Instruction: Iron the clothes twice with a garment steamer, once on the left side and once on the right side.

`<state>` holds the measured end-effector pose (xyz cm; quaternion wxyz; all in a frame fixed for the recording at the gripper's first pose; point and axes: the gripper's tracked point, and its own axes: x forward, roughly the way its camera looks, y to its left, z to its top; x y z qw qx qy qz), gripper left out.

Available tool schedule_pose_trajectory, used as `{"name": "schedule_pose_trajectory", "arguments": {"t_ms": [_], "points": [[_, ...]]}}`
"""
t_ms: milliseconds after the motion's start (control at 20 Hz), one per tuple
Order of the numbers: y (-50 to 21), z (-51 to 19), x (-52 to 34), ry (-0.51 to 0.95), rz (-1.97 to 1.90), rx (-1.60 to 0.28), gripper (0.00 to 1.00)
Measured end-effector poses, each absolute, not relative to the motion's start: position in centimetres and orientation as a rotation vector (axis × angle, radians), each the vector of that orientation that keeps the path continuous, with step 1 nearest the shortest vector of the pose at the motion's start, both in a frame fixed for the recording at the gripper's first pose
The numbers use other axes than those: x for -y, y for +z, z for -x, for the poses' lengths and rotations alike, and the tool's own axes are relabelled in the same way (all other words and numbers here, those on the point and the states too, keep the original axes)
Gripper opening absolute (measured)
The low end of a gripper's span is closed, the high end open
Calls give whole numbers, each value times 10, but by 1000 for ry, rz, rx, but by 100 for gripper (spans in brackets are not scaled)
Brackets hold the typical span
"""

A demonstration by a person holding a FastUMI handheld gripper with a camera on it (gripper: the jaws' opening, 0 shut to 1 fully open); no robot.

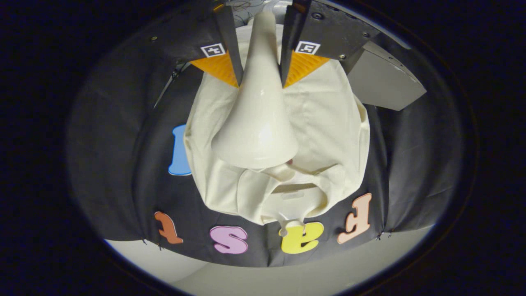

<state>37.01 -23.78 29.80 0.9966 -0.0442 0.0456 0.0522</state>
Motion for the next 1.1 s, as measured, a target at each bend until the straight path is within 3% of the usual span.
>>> {"name": "schedule_pose_trajectory", "arguments": {"t_ms": [300,1100], "points": [[330,-433,250,145,107,-90,47],[190,-451,280,175,47,-265,49]]}}
